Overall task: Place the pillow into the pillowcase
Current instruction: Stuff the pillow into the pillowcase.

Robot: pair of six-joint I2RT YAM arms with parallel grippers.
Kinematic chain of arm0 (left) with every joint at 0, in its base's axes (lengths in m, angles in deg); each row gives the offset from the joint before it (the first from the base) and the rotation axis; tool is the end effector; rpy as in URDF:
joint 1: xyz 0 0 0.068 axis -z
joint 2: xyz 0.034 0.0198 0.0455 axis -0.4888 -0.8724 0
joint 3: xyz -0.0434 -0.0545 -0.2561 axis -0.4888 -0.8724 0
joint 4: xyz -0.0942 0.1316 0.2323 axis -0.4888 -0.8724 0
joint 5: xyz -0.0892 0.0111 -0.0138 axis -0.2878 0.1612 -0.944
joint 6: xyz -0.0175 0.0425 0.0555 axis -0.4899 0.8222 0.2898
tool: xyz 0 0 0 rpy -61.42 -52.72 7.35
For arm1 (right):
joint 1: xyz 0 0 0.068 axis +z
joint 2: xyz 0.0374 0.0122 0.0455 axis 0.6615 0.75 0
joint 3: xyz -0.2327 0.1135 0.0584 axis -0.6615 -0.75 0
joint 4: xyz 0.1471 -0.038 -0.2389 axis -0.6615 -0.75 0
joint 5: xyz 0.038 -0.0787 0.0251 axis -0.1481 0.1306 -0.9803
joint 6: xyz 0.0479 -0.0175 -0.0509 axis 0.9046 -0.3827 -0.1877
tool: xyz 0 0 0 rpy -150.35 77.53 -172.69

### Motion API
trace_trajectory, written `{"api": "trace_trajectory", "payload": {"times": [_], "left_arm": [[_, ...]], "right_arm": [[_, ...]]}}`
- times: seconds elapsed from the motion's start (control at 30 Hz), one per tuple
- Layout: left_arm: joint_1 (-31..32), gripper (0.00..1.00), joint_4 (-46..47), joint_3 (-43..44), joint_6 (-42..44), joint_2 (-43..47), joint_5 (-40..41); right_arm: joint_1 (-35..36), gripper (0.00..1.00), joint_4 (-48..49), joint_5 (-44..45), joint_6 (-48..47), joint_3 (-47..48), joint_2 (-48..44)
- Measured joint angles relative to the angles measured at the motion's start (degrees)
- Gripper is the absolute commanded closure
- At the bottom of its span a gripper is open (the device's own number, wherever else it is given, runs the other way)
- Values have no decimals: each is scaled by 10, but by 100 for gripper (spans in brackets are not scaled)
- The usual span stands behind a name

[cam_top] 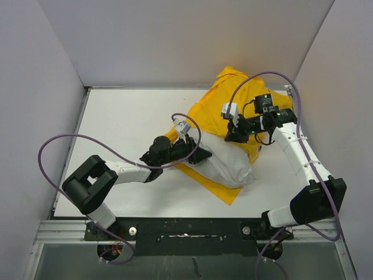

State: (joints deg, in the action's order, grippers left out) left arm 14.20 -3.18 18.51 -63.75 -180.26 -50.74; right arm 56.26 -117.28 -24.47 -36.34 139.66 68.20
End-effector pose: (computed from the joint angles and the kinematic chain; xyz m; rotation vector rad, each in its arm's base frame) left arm 0.2554 -0.2730 0.1853 0.3933 1.7998 -1.3816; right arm 0.2941 0.1197 0.3203 -1.4061 1.8621 0.6864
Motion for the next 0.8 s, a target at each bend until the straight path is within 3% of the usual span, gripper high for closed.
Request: {"api": "trace_trajectory", "payload": {"times": [0.2,0.3,0.5,0.6,0.7,0.8], "left_arm": [[30,32,97,-37,29,-8,-24],[29,24,97,-84,34,8,-21],[24,21,-85,-139,52,202,-13],[13,17,-181,-138,58,309,2],[-9,17,-256,-138,45,376,12],[-38,17,-283,-143,6,385,12]], "right_arm": [[-85,93,-49,0,-49,-54,-9],[-93,84,-81,4,-88,-62,-40],[-96,57,-155,-7,-133,-9,-85],[-79,33,-158,-36,-139,47,-85],[-28,29,-140,-57,-122,85,-75],[15,29,-117,-61,-78,140,-24]]}}
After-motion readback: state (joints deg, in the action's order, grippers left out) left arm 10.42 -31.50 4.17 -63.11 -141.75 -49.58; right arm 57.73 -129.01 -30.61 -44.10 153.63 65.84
